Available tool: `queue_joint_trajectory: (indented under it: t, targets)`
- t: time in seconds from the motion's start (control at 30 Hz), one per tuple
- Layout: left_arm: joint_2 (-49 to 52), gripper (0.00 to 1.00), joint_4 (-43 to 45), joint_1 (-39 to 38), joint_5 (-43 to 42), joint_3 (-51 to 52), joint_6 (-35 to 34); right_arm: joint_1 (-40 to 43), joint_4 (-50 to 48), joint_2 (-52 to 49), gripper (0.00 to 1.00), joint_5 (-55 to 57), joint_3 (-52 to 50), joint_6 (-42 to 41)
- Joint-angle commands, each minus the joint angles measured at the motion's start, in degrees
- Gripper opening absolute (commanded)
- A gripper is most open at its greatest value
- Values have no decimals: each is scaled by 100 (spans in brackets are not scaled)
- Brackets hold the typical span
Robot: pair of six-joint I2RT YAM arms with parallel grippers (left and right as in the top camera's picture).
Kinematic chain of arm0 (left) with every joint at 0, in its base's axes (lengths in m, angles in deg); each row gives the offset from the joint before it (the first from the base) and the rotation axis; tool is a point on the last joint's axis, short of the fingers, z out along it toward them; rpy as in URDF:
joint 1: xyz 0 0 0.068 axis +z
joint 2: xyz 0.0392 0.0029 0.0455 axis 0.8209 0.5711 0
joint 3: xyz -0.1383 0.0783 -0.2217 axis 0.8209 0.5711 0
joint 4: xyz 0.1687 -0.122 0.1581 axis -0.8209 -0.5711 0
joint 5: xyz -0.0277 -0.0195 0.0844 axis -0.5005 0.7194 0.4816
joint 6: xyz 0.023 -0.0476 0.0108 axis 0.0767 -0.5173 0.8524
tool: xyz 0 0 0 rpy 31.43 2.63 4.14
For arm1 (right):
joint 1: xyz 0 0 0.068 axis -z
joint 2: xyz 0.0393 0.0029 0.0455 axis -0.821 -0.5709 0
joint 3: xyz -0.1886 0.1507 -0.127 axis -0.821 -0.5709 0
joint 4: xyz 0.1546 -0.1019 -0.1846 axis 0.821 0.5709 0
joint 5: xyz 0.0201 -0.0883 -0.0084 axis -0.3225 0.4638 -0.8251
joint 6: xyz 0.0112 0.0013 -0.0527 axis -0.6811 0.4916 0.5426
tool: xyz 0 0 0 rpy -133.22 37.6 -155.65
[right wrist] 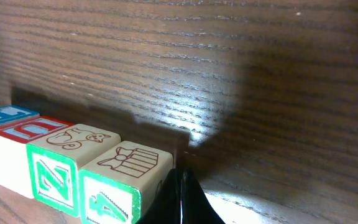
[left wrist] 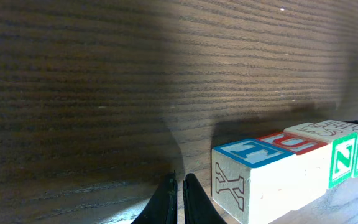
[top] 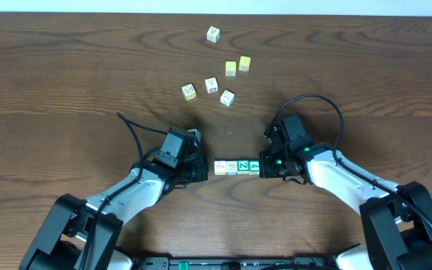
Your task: Lift 4 blocks
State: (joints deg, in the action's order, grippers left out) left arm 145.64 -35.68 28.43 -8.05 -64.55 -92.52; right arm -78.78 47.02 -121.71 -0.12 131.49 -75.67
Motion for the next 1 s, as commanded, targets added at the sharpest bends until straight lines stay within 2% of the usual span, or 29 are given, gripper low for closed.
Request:
queue_joint_trajectory:
  t: [0.0, 0.33, 0.7, 0.97]
  targets:
    - [35, 7, 7, -13, 7, 11, -181, -50, 61, -39, 1, 15, 31, 50]
    - [33, 7, 31, -13, -195, 11, -179, -50, 179, -28, 1, -28, 120, 17]
    - [33, 7, 33, -13, -203, 11, -177, -50, 190, -28, 1, 105, 120, -671]
    - [33, 7, 57, -13, -203, 11, -177, -52, 149, -28, 1, 22, 120, -518]
